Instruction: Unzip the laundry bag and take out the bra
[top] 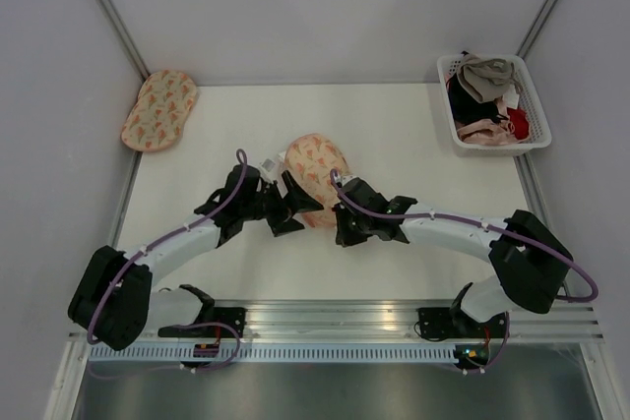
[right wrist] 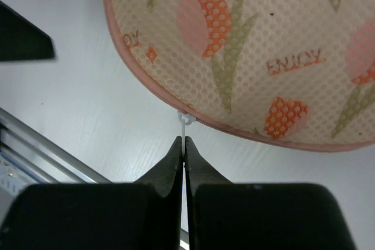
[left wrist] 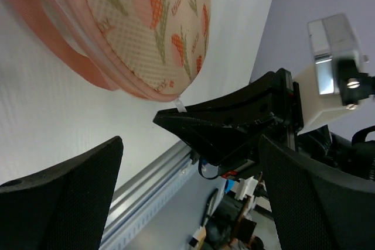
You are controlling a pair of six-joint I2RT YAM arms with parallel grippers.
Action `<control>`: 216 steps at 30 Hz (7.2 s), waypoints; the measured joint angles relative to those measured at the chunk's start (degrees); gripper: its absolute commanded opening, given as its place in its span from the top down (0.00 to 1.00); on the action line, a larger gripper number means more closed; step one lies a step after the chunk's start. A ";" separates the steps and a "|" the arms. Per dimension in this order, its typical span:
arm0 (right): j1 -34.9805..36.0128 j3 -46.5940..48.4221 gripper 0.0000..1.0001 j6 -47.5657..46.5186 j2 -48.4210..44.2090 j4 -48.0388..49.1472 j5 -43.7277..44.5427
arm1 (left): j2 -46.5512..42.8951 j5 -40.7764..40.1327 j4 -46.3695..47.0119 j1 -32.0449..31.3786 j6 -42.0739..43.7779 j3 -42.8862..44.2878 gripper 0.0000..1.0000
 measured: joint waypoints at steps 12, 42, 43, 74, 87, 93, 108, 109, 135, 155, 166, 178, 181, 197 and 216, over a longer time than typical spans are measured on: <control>2.99 0.00 1.00 0.24 1.57 6.19 -6.14 | 9.05 -3.87 10.71 -6.14 -11.15 -5.29 0.05; -2.19 0.22 1.00 1.49 4.22 -11.52 18.01 | 16.87 1.68 6.47 -1.29 1.95 2.14 0.98; -2.84 0.76 1.00 1.16 4.79 -12.07 19.26 | 17.66 3.17 6.14 -1.31 3.32 2.75 0.98; 2.21 14.82 0.33 -9.53 -4.28 -19.26 22.05 | -19.63 -13.33 -19.17 -4.87 12.92 2.10 0.00; 15.98 21.07 0.40 -11.82 12.98 -16.74 17.90 | -37.38 -23.63 -31.82 -4.87 8.63 0.81 0.00; 16.90 21.05 0.72 -12.83 16.94 -16.17 19.54 | -39.30 -24.68 -34.21 -4.85 8.11 0.76 0.00; 16.81 21.84 1.00 -10.71 13.73 -18.36 33.73 | -40.35 -24.63 -35.12 -4.87 7.54 0.02 0.00; 16.72 21.53 0.99 -9.88 11.56 -18.36 34.56 | -40.35 -24.63 -35.12 -4.85 7.54 0.02 0.00; -11.02 8.20 0.16 1.66 -12.13 -10.16 31.91 | -38.84 -19.50 -35.10 -4.85 7.54 0.02 0.00; -25.09 10.67 0.46 -4.09 19.98 19.21 -24.28 | -41.86 -18.10 -35.12 -4.85 7.56 0.02 0.00; -25.16 10.60 1.00 -4.70 17.33 18.99 -29.59 | -41.20 -18.12 -35.17 -4.85 7.56 0.02 0.00; -38.40 30.05 1.00 -7.67 -3.50 5.90 -9.81 | -41.42 -18.12 -35.17 -4.85 7.56 0.02 0.00; -47.01 35.58 1.00 -5.60 -1.66 5.55 -5.03 | -41.29 -18.12 -35.19 -4.85 7.56 0.02 0.00; -68.54 52.52 0.41 6.73 35.63 2.47 2.69 | -40.15 -18.12 -37.68 -4.85 7.56 2.54 0.00; -48.46 23.82 0.02 -3.54 -20.26 -1.86 13.73 | -41.18 -16.55 -38.01 -4.85 7.58 2.47 0.00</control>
